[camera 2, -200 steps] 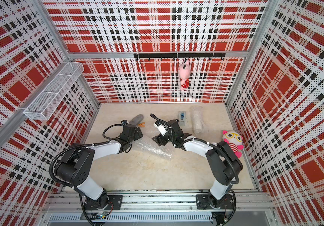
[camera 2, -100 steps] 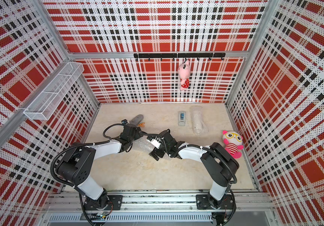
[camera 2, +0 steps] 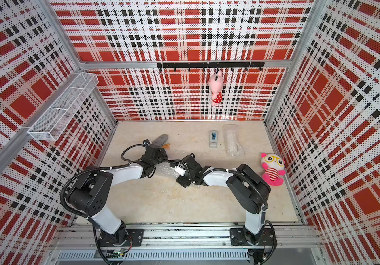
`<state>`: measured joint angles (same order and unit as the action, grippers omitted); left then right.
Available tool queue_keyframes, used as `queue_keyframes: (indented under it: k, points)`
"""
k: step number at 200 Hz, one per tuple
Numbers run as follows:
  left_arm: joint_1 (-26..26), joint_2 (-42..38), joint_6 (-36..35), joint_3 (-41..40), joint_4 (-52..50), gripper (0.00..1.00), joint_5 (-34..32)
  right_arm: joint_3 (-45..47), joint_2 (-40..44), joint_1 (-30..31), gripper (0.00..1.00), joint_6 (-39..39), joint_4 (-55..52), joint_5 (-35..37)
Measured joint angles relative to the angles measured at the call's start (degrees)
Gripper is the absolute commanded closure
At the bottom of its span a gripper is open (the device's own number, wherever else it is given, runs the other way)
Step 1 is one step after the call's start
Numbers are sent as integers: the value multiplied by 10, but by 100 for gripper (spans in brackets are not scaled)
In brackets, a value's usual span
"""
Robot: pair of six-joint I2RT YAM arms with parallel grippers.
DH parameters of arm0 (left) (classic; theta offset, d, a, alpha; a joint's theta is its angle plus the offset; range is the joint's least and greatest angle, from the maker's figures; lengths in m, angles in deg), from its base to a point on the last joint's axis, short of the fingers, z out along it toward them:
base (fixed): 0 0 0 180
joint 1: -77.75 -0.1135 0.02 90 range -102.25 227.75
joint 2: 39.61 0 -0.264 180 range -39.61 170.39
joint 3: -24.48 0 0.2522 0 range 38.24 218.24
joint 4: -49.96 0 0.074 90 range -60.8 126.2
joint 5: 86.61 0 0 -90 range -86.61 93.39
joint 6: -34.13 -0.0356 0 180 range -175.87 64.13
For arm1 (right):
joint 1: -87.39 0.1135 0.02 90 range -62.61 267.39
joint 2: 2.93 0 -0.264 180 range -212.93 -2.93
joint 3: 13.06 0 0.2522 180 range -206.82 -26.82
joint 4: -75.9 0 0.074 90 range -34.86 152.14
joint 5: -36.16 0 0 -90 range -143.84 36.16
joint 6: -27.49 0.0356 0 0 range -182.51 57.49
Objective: Wrap vases in bubble wrap
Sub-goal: Wrap the vase in bubble wrap.
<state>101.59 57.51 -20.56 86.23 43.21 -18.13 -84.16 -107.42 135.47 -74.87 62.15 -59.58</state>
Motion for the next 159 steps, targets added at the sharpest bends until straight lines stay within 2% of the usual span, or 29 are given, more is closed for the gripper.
queue_keyframes:
  k: [44,76,107,127,159]
  points:
    - [-2,0,0,6,-11,2,0,0,-3,3,26,-1,4,7]
    - [-3,0,1,13,-26,2,1,0,-4,8,44,-1,7,17]
    - [-17,0,4,24,-54,2,13,0,-4,10,49,17,12,17]
    - [-33,-13,12,21,-72,2,26,5,-6,12,54,57,30,12]
    - [-57,-86,29,-3,-85,2,44,38,-5,13,63,139,97,-2]
